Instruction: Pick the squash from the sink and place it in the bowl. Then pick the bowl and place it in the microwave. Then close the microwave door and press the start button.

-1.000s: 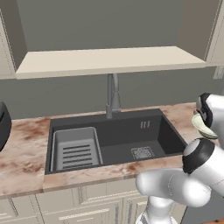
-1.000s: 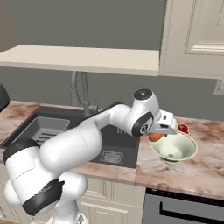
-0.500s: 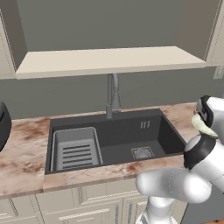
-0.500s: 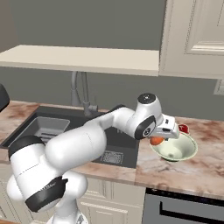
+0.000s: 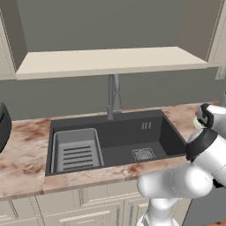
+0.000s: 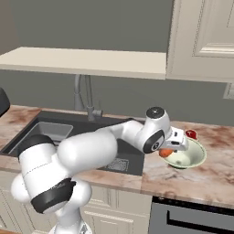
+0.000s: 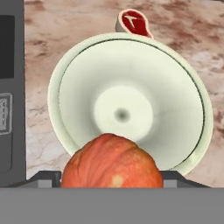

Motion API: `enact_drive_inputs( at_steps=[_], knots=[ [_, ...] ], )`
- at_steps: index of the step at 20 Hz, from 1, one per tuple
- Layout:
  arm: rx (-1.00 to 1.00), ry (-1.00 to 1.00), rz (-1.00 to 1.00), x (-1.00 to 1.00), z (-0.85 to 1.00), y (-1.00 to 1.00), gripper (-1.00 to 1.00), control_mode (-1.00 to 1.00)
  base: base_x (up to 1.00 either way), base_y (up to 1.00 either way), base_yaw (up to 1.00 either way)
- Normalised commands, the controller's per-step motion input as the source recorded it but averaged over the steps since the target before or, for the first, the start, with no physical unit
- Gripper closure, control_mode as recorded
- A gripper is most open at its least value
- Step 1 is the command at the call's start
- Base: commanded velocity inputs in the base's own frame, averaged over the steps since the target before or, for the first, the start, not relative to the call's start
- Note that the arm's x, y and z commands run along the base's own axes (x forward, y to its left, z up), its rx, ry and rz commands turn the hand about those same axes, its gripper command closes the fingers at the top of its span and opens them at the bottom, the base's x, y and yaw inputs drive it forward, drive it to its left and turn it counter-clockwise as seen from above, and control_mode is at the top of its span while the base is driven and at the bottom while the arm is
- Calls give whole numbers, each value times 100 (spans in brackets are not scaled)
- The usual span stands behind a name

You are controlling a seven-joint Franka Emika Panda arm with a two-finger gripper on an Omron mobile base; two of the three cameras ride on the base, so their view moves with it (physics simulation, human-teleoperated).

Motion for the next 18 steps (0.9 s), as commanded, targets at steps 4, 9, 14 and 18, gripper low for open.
enact_drive_inputs(
  at_steps=[4, 9, 14, 18],
  knots=[
    [0, 0, 0, 12, -11, -29, 100, -100, 0, 0, 0],
    [0, 0, 3, 10, -17, -14, -100, -100, 0, 0, 0],
    [0, 0, 3, 8, -12, 0, -100, -100, 0, 0, 0],
    [0, -4, 1, 1, 7, 0, -100, -100, 0, 0, 0]
  ],
)
